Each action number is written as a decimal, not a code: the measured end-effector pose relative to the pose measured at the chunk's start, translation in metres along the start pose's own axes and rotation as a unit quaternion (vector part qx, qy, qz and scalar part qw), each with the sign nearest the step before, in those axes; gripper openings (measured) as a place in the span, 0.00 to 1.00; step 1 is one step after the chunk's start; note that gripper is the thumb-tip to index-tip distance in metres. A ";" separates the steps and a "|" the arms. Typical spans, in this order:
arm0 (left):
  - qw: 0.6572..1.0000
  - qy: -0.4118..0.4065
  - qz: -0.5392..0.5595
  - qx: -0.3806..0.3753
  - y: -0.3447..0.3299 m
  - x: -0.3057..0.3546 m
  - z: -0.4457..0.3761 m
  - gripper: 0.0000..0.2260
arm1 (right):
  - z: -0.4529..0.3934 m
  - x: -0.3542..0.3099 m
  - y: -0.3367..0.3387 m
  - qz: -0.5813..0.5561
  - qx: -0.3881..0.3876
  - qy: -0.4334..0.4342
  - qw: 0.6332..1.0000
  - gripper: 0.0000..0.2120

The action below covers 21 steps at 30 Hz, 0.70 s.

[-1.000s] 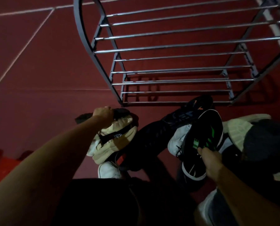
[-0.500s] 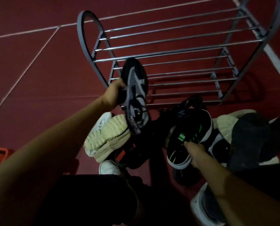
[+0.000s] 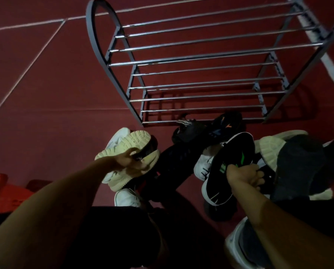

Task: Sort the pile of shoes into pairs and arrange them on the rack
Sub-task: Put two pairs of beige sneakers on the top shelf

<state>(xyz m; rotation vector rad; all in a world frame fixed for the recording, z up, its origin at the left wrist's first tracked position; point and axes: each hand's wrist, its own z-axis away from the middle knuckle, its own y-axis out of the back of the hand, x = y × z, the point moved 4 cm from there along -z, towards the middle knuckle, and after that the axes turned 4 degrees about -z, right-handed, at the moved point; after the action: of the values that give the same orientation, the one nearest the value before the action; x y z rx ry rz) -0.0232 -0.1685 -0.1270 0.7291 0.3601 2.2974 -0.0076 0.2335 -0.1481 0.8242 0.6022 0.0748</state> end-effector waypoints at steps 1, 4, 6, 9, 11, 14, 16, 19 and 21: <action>0.999 0.001 -0.023 -0.031 -0.006 0.002 -0.001 0.43 | 0.003 -0.002 -0.001 -0.017 0.017 0.003 1.000 0.32; 0.980 0.012 -0.189 -0.055 -0.014 0.005 -0.005 0.61 | 0.021 -0.020 -0.002 -0.072 0.063 0.038 0.995 0.25; 0.987 -0.010 -0.159 -0.002 -0.002 0.012 -0.002 0.52 | 0.037 -0.041 -0.003 -0.103 0.078 0.112 0.985 0.22; 0.992 -0.076 0.018 0.095 0.024 0.034 0.001 0.44 | 0.065 -0.078 -0.007 -0.159 0.079 0.259 0.949 0.18; 0.979 -0.140 0.102 0.103 0.033 0.067 0.008 0.39 | 0.085 -0.096 -0.020 -0.225 -0.030 0.304 0.925 0.21; 0.974 -0.191 0.124 0.001 0.019 0.134 0.024 0.29 | 0.132 -0.106 -0.056 -0.241 -0.352 0.190 0.884 0.46; 0.960 -0.193 0.189 -0.074 0.012 0.157 0.027 0.39 | 0.149 -0.101 -0.068 -0.241 -0.423 0.125 0.864 0.44; 0.953 -0.169 0.250 0.009 0.027 0.142 0.018 0.41 | 0.117 -0.091 -0.056 -0.291 -0.353 0.033 0.889 0.22; 0.973 -0.107 0.085 0.185 0.044 0.097 0.011 0.28 | 0.088 -0.079 -0.041 -0.321 -0.375 -0.010 0.870 0.17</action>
<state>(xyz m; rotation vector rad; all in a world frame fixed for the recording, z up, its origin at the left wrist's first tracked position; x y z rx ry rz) -0.0988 -0.1326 -0.0595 1.2240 0.6575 2.3044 -0.0331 0.1236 -0.0933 -0.1568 0.7292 -0.2970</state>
